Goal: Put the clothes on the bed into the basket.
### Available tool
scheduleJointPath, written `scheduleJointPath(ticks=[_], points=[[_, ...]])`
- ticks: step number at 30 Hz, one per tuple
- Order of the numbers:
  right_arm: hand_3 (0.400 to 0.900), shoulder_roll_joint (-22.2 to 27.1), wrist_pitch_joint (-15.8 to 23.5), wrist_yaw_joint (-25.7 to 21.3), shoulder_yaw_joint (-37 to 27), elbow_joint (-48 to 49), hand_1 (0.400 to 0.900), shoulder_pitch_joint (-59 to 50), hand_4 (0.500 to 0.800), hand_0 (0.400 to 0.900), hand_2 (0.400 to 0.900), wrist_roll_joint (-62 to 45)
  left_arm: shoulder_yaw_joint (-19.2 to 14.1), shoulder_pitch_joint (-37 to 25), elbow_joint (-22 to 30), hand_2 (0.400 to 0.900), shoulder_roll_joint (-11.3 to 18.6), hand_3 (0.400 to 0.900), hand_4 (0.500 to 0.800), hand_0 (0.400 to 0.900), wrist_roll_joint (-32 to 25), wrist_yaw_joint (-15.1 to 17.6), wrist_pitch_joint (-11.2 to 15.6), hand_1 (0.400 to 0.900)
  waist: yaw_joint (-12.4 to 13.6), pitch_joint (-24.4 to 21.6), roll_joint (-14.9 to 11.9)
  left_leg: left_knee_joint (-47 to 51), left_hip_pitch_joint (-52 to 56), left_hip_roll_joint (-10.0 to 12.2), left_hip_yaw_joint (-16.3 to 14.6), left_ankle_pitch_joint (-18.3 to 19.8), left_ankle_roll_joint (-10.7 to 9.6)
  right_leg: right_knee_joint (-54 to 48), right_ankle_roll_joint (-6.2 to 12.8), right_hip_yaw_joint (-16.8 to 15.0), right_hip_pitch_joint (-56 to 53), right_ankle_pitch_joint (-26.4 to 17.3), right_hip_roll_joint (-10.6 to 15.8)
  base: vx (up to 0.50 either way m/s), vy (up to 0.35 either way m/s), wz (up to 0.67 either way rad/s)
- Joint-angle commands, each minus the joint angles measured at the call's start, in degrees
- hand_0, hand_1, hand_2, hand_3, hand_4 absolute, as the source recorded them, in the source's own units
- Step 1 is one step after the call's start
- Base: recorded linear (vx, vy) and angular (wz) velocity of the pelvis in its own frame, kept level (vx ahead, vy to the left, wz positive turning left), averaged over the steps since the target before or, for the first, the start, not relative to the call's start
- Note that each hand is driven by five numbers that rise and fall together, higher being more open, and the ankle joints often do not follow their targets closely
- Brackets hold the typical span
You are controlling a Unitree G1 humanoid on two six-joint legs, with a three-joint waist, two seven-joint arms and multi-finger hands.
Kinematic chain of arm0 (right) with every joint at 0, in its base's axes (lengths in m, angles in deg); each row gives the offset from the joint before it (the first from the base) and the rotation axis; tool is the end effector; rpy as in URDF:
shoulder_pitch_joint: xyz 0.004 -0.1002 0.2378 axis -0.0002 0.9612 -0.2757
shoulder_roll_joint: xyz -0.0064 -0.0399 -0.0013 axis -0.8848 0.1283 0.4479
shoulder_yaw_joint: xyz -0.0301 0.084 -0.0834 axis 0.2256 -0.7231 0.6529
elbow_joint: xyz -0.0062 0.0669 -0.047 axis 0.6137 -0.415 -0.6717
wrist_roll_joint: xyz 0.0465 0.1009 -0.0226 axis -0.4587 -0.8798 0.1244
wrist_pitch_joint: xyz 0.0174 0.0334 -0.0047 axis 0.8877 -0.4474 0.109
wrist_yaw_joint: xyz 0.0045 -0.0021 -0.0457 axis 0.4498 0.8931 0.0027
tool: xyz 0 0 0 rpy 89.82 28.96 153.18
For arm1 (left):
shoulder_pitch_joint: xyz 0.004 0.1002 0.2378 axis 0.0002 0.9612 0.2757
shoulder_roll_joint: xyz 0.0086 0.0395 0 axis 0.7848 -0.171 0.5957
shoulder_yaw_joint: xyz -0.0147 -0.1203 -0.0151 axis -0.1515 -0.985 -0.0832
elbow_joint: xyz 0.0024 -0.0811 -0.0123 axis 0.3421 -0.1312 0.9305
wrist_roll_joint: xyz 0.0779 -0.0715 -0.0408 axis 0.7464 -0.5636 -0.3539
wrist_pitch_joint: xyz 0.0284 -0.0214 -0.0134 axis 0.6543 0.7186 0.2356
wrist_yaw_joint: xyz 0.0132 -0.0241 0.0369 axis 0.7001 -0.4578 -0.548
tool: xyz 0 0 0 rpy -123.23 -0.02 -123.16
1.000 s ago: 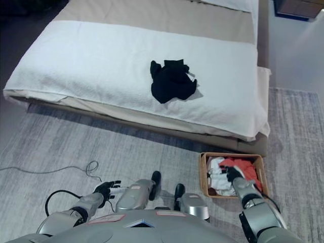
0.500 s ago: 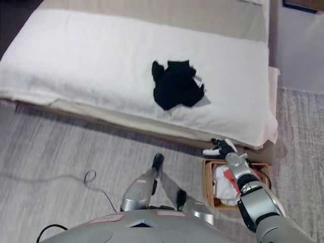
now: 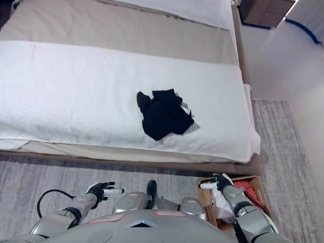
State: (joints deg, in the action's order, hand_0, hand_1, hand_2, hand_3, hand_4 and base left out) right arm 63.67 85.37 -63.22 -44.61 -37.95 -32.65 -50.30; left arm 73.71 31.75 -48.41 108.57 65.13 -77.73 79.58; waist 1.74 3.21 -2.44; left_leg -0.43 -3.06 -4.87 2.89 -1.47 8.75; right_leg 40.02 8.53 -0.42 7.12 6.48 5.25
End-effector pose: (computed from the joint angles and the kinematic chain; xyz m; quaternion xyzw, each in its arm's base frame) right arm 0.0925 -0.2549 -0.1370 -0.2048 0.5745 0.0577 0.7903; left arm 0.1027 0.2701 -0.1300 0.1820 0.5660 -0.0094 0.8041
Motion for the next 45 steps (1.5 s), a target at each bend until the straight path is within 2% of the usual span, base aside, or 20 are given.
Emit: scheduleJointPath(ticks=[1, 3, 4, 5, 6, 7, 9, 11, 16, 20, 26, 31, 39, 45], points=[[0.9, 4.06, 0.03, -0.42, -0.88, 0.0, 0.9, 0.14, 0.8, 0.9, 0.9, 0.1, 0.02, -8.77, -1.13, 0.9, 5.86, 0.9, 0.8, 0.9, -0.6, 1.12, 0.49, 0.9, -4.56, 1.06, 1.89, -2.43, 0.05, 0.32, 0.37, 3.93, -6.27, -10.99, -4.12, 1.37, 4.18, -3.01, -3.0, 0.34, 0.008, 0.34], [0.9, 5.28, 0.07, -1.45, -3.21, 0.15, 0.9, 1.73, 0.8, 0.9, 0.9, -0.9, -0.74, -5.22, 2.94, 0.9, 5.72, 0.9, 0.8, 0.9, -1.44, 1.25, 1.99, 0.9, -4.96, 2.39, 1.63, -3.31, 1.21, -0.75, 2.75, 5.33, -6.82, -19.83, -3.41, -0.79, 6.14, -3.74, -3.06, 0.24, -0.059, 0.96], [0.9, 5.83, 0.01, -1.38, -4.06, -0.39, 0.9, 1.71, 0.8, 0.9, 0.9, -1.27, -0.91, -4.84, 2.34, 0.9, 4.78, 0.9, 0.8, 0.9, -1.5, 0.95, 1.55, 0.9, -5.6, 3.23, 1.53, -3.51, 2.23, -1.33, 4.24, 6.05, -7.02, -24.96, -2.79, -2.87, 5.93, -4.95, -3.32, 0.17, -0.056, 0.81], [0.9, 5.83, 0.01, -1.38, -4.06, -0.39, 0.9, 1.7, 0.8, 0.9, 0.9, -1.27, -0.91, -4.84, 2.34, 0.9, 4.78, 0.9, 0.8, 0.9, -1.5, 0.95, 1.55, 0.9, -5.62, 3.17, 1.56, -3.5, 2.16, -1.32, 4.27, 6.0, -7.02, -25.11, -2.78, -2.84, 5.94, -5.06, -3.32, 0.16, -0.075, 0.77], [0.9, 6.08, -0.13, -1.47, -4.7, -0.57, 0.9, 1.65, 0.8, 0.9, 0.9, -1.67, -0.48, -5.3, 3.06, 0.9, 3.84, 0.9, 0.8, 0.9, -1.76, 1.29, 2.17, 0.9, -5.89, 3.63, 1.41, -3.59, 2.48, -1.67, 5.2, 6.46, -7.34, -29.72, -1.98, -4.07, 6.52, -6.8, -2.71, 0.23, -0.149, 0.93], [0.9, 7.31, 0.05, -2.26, -6.47, 0.57, 0.9, 1.01, 0.8, 0.9, 0.9, -2.58, 0.31, -5.62, 4.6, 0.9, 2.89, 0.9, 0.8, 0.9, -2.54, 1.56, 2.6, 0.9, -6.46, 4.78, 1.23, -4.47, 2.93, -1.87, 7.09, 7.74, -8.04, -36.3, -0.71, -4.87, 8.55, -11.09, -0.37, 0.28, -0.201, 1.24], [0.9, 8.81, 0.4, -2.7, -6.93, 2.64, 0.9, -0.27, 0.8, 0.9, 0.9, -3.04, 0.77, -5.08, 4.9, 0.9, 2.82, 0.9, 0.8, 0.9, -3.04, 1.43, 2.75, 0.9, -6.67, 5.43, 0.55, -5.03, 3.37, -2.34, 8.9, 8.61, -8.34, -36.98, 0.19, -4.69, 9.68, -13.87, 0.83, 0.25, -0.22, 1.12], [0.9, 11.54, 0.96, -3.18, -7.65, 4.18, 0.9, -1.24, 0.8, 0.9, 0.9, -3.4, 0.57, -4.45, 4.32, 0.9, 2.78, 0.9, 0.8, 0.9, -2.97, 0.94, 2.56, 0.9, -6.4, 4.98, -0.47, -4.51, 3.76, -2.27, 10.23, 9.53, -8.94, -37.89, -0.38, -4.67, 7.85, -13.75, 0.92, 0.2, -0.241, 0.71], [0.9, 22.21, 3.19, -4.2, -7.73, 13.8, 0.9, -8.72, 0.8, 0.9, 0.9, -3.63, -1.12, -0.87, 0.99, 0.9, 1.74, 0.9, 0.8, 0.9, -2.91, 0.64, 2.42, 0.9, -6.24, 5.61, 0.64, -3.4, 2.36, 1.43, 12.61, 9.07, -11.21, -37.08, -1.83, -1.8, 9.34, -13.3, -0.73, 0.13, -0.254, 0.43], [0.9, 26.35, 4.0, -5.79, -0.86, 14.71, 0.9, -23.34, 0.8, 0.9, 0.9, -3.32, -1.32, -0.44, -2.66, 0.9, 1.01, 0.9, 0.8, 0.9, -3.61, 1.1, 1.73, 0.9, -4.8, 7.39, 1.41, -3.35, -1.78, 2.69, 13.2, 7.63, -12.36, -37.26, -2.58, -0.12, 12.04, -12.8, -1.1, 0.0, -0.186, 0.2], [0.9, 25.31, 3.89, -7.23, 8.35, 14.05, 0.9, -39.74, 0.8, 0.9, 0.9, -2.95, -0.64, 0.33, -4.02, 0.9, -0.09, 0.9, 0.8, 0.9, -4.29, 1.65, 1.33, 0.9, -2.83, 8.36, 1.93, -2.43, -4.2, 3.72, 12.84, 6.45, -12.67, -36.94, -3.39, -0.17, 14.32, -12.33, -2.12, 0.02, -0.098, 0.01], [0.9, 21.22, 2.63, -6.77, 15.47, 8.7, 0.9, -50.25, 0.8, 0.9, 0.9, 0.04, 0.64, -0.27, -4.31, 0.9, 0.09, 0.9, 0.8, 0.9, -5.18, 2.12, 1.33, 0.9, -1.42, 8.99, 2.48, -1.06, -5.52, 4.3, 12.98, 5.04, -13.12, -36.14, -3.9, 0.05, 16.12, -11.91, -2.44, 0.0, -0.039, 0.08], [0.9, 15.62, 1.23, -6.6, 18.87, 4.33, 0.9, -55.54, 0.8, 0.9, 0.9, 1.62, 1.95, -1.77, -4.64, 0.9, 0.88, 0.9, 0.8, 0.9, -5.77, 2.95, 1.15, 0.9, -0.32, 10.34, 3.24, 0.23, -7.01, 4.24, 14.24, 3.5, -13.49, -35.11, -4.27, 0.97, 17.89, -11.38, -2.3, 0.0, -0.023, 0.15], [0.9, 14.68, 1.2, -7.58, 18.14, 3.69, 0.9, -56.04, 0.8, 0.9, 0.9, 0.81, 2.21, -2.11, -4.34, 0.9, 1.06, 0.9, 0.8, 0.9, -6.27, 3.53, 1.18, 0.9, 0.27, 12.04, 4.67, 0.05, -8.43, 3.87, 15.43, 2.82, -13.66, -33.46, -4.66, 1.4, 19.24, -10.3, -2.28, 0.0, -0.026, 0.18]])
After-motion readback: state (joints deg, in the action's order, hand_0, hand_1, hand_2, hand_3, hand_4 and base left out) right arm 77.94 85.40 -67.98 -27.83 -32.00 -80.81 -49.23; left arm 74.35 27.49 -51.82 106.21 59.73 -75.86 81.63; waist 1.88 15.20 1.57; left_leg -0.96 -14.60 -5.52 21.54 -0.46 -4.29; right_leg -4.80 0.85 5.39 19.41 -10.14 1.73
